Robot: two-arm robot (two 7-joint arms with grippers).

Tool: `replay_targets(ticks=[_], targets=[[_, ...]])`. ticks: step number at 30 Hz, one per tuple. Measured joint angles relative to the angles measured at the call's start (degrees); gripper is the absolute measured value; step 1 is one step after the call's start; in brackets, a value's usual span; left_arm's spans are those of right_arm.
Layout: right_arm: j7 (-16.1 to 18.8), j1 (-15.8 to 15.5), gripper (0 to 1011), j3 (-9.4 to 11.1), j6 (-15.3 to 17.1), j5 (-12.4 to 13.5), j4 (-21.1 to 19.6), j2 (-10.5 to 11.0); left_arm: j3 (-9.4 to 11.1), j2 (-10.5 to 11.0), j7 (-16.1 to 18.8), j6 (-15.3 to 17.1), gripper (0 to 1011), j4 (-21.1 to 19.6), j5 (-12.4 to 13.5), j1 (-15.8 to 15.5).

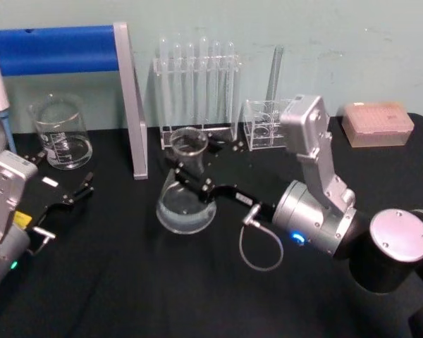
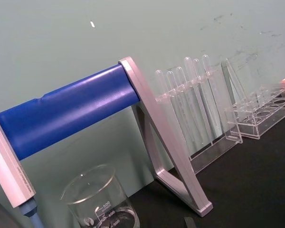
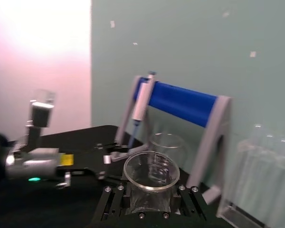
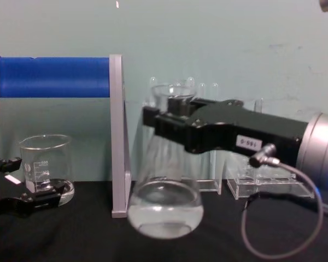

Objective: Grasp the erlenmeyer flask with one hand, shake it three times, then place it back.

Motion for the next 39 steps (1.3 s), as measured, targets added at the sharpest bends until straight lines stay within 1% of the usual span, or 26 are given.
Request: replay_targets(ticks=[5, 12, 16, 19, 22, 25, 29, 32, 35, 38, 39], targets=[[1.22, -0.60, 456, -2.02, 0.00, 0.32, -1.35, 0.98, 0.00, 0.00, 0.00, 0.00, 1001, 0.00, 0.00, 0.00], [2.44, -1.20, 457, -4.09, -0.08, 0.47, -2.66, 2.30, 0.00, 0.00, 0.00, 0.00, 1001, 0.00, 0.00, 0.00], [2.53, -1.25, 457, -4.44, -0.18, 0.67, -2.87, 2.65, 0.00, 0.00, 0.00, 0.00, 1001, 0.00, 0.00, 0.00], [1.94, -0.92, 457, -4.30, -0.31, 0.74, -2.49, 2.58, 0.00, 0.00, 0.00, 0.00, 1001, 0.00, 0.00, 0.00], [1.12, -0.50, 457, -3.85, -0.43, 0.74, -1.86, 2.38, 0.00, 0.00, 0.00, 0.00, 1001, 0.00, 0.00, 0.00], [-0.19, 0.29, 457, -2.73, -0.65, 0.68, -0.62, 2.00, 0.00, 0.00, 0.00, 0.00, 1001, 0.00, 0.00, 0.00], [-2.01, 1.51, 456, -0.82, -1.01, 0.28, 1.38, 1.53, 0.00, 0.00, 0.00, 0.00, 1001, 0.00, 0.00, 0.00], [-2.91, 2.14, 457, 0.20, -1.19, -0.01, 2.53, 1.33, 0.01, 0.00, 0.00, 0.00, 1001, 0.00, 0.00, 0.00], [-4.42, 3.15, 457, 1.94, -1.48, -0.61, 4.58, 0.92, 0.00, 0.00, 0.00, 0.00, 1001, 0.00, 0.00, 0.00], [-5.33, 3.81, 457, 3.01, -1.68, -0.98, 5.93, 0.62, 0.00, 0.00, 0.00, 0.00, 1001, 0.00, 0.00, 0.00], [-5.97, 4.21, 456, 3.77, -1.77, -1.33, 6.91, 0.49, 0.00, 0.00, 0.00, 0.00, 1001, 0.00, 0.00, 0.00]])
